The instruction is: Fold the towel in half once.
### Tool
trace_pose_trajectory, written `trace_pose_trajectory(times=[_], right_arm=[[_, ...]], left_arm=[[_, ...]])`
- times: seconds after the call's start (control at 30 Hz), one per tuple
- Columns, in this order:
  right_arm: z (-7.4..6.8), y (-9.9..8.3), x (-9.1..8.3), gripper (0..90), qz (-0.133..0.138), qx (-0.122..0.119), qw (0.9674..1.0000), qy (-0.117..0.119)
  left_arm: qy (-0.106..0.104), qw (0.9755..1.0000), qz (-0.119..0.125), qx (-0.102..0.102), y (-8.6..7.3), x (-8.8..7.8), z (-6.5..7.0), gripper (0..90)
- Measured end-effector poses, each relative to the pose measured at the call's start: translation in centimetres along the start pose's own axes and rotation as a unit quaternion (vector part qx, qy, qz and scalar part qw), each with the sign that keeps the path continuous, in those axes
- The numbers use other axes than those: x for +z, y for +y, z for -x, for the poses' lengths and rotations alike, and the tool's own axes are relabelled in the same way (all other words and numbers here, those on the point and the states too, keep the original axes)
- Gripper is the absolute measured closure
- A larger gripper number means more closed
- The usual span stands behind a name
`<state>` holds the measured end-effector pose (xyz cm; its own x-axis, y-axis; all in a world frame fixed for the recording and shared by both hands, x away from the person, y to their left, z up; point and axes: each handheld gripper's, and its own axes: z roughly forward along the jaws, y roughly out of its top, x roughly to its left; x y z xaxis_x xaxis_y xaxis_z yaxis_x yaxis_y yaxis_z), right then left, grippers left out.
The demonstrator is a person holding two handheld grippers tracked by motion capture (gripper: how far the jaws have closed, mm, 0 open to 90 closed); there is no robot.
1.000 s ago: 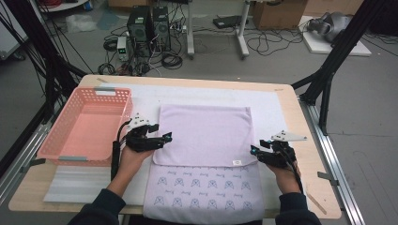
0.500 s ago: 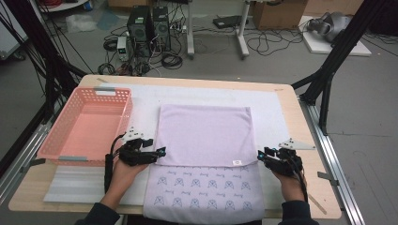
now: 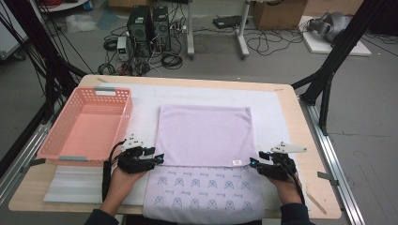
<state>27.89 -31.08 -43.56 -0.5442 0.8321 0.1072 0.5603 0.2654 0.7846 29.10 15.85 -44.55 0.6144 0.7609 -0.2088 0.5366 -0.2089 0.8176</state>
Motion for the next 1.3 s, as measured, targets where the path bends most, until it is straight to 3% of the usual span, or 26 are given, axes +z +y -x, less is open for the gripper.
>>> trace_pose_trajectory(times=[0.17,0.33,0.4,0.53,0.63,0.83,1.03,1.13,1.3], right_arm=[[-0.2,-0.5,-0.2,45.3,-0.009,-0.007,0.9999,0.002],[-0.9,-0.6,0.2,44.7,-0.021,-0.022,0.9995,-0.004],[-1.1,-0.7,0.5,44.7,-0.026,-0.031,0.9992,-0.006],[-1.0,-1.1,0.9,44.8,-0.024,-0.020,0.9995,0.001],[-0.8,-1.1,0.9,46.4,-0.021,-0.019,0.9996,0.003],[-0.9,-1.1,0.8,49.7,-0.019,-0.026,0.9995,0.001],[-0.9,-1.2,0.8,56.5,-0.019,-0.036,0.9992,-0.006],[-0.8,-1.2,0.8,78.9,-0.022,-0.047,0.9985,-0.015],[-1.0,-1.0,0.9,85.8,-0.026,-0.059,0.9979,-0.014]], left_arm=[[0.015,0.9998,-0.013,0.010,-0.6,-0.1,0.4,50.6],[0.035,0.9989,-0.018,0.027,-1.0,-0.3,0.8,59.9],[0.041,0.9982,-0.021,0.038,-1.0,-0.2,1.0,63.4],[0.048,0.9958,-0.027,0.074,-0.9,0.0,1.5,69.2],[0.045,0.9947,-0.032,0.087,-0.8,0.1,1.7,75.6],[0.045,0.9952,-0.028,0.082,-0.8,0.3,1.8,83.9],[0.036,0.9977,-0.014,0.055,-0.7,0.0,1.6,85.6],[0.027,0.9990,-0.005,0.035,-0.5,-0.2,1.4,86.0],[0.019,0.9996,0.007,0.020,-0.5,-0.7,1.1,86.2]])
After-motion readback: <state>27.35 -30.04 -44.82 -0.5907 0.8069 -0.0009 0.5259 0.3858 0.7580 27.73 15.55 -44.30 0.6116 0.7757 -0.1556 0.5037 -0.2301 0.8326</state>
